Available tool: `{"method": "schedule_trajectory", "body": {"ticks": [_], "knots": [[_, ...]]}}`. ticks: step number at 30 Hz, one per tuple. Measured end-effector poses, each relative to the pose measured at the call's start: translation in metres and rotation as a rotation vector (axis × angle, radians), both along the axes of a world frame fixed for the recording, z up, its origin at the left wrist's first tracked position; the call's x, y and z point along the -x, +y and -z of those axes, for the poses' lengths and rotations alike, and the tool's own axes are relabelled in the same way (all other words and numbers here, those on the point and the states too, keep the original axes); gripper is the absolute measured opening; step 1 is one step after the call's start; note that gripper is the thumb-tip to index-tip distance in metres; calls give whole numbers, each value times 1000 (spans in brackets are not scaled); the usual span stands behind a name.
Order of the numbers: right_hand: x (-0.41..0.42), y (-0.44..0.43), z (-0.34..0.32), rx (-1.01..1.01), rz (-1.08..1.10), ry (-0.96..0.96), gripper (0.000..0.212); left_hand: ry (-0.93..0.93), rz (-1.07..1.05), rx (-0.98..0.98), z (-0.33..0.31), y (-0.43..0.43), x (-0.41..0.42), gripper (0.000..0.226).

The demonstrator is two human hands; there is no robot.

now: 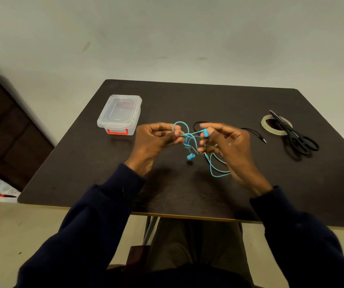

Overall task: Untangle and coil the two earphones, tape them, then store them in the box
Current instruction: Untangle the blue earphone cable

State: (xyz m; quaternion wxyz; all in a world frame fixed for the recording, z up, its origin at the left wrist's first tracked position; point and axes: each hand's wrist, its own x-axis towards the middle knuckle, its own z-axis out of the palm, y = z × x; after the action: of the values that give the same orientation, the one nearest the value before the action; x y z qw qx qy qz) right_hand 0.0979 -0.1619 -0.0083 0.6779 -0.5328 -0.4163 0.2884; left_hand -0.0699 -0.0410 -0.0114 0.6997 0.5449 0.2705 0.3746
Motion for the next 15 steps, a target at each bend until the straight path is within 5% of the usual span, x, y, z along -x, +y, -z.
{"method": "schedule_trajectory", "body": {"ticks": [8,15], "knots": [[-42,-17,-30,-31,-175,262,17,-157,263,-39,-21,-10,-24,38],[-54,-43,-12,26,-58,192,26,-84,425,-219,-4,-21,-52,39]]}}
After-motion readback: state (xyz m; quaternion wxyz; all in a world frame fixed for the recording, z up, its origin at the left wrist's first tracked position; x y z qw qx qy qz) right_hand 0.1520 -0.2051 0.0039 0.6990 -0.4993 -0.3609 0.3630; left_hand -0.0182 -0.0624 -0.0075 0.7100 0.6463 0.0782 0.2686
